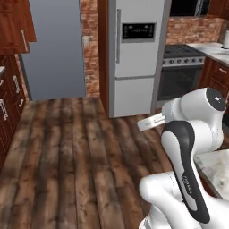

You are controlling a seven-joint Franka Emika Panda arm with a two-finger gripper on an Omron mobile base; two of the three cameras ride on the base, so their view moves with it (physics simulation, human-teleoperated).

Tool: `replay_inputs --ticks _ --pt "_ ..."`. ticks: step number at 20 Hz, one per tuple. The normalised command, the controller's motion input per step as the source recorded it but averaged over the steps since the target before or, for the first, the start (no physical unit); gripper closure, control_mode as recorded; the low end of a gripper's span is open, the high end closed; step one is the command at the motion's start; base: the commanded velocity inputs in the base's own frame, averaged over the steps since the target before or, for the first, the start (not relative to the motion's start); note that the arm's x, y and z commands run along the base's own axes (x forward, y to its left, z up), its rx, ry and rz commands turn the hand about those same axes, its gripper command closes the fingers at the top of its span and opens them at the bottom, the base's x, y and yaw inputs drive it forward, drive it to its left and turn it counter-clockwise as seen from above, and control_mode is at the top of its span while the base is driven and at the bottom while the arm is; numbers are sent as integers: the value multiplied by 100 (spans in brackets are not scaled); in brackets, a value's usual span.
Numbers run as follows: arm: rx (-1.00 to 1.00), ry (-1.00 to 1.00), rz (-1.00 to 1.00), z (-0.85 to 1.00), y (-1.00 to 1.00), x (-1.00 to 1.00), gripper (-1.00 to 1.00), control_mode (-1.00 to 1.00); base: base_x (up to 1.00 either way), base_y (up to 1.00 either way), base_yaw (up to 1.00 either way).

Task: Pick up the bowls from the cabinet and place each bowl in front of a stool on the dining counter.

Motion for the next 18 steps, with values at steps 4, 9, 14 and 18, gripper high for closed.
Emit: replay_inputs --ticks 4,9,14,18 --pt "0 0 0 0 0 0 -100 100 100 38 -8" --pt "0 0 0 0 0 0 -100 100 100 40 -4" --pt "0 0 0 0 0 0 -100 100 100 37 5" --pt "0 0 0 0 0 0 -100 100 100 22 20"
